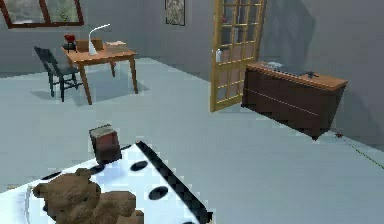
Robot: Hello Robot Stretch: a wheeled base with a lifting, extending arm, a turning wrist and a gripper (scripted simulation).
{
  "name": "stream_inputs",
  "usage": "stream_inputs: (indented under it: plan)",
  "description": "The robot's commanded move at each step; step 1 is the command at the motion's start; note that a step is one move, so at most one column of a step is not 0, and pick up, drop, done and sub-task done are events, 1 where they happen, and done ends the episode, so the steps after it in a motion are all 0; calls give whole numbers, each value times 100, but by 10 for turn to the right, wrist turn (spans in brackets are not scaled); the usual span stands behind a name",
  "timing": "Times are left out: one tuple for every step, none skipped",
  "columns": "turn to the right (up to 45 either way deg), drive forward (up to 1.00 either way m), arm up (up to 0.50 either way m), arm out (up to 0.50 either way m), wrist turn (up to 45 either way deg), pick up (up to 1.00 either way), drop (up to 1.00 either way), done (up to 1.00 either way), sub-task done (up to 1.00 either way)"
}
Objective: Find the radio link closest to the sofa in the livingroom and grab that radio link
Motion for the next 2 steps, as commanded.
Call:
stream_inputs:
  plan:
    - [300,0,0,0,0,0,0,0,0]
    - [0,80,0,0,0,0,0,0,0]
